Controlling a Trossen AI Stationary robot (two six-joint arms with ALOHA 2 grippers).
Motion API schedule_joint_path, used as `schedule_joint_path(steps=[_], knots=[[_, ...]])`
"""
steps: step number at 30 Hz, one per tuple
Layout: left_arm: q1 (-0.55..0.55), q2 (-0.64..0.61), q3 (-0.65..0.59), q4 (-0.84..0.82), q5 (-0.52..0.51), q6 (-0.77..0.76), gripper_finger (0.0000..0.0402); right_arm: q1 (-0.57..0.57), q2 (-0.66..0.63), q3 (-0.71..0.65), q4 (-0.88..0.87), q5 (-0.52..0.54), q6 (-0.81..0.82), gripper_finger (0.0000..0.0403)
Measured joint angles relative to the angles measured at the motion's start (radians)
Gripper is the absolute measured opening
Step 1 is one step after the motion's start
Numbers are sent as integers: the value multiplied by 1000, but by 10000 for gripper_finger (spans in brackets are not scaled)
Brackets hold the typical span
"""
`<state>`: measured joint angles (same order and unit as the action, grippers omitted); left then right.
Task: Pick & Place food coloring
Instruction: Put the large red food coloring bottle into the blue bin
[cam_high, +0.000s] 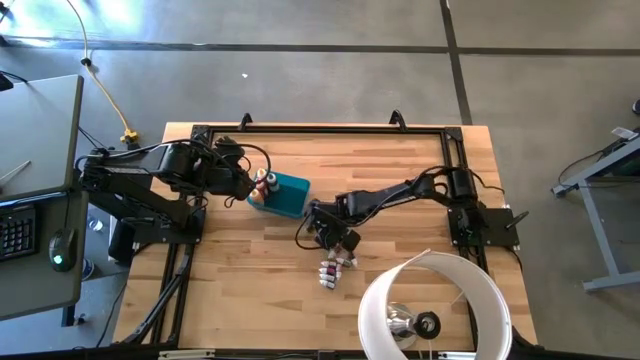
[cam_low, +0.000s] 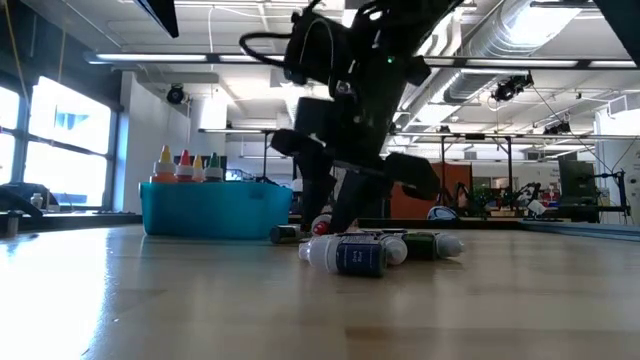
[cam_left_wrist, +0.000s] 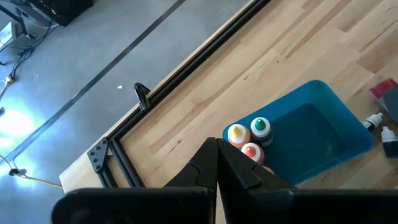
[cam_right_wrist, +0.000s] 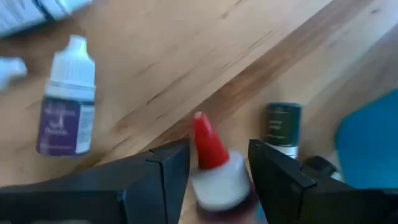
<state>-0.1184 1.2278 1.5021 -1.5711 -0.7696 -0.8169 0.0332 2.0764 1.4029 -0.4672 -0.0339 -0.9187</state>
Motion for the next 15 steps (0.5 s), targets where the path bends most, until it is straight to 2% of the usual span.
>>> schedule_joint_path(steps=[11,15], knots=[[0,0,0,0,2,0,0,-26,23,2,2,-20,-7,121],[0,0,0,0,2,0,0,-25,23,2,-16,-5,-6,124]])
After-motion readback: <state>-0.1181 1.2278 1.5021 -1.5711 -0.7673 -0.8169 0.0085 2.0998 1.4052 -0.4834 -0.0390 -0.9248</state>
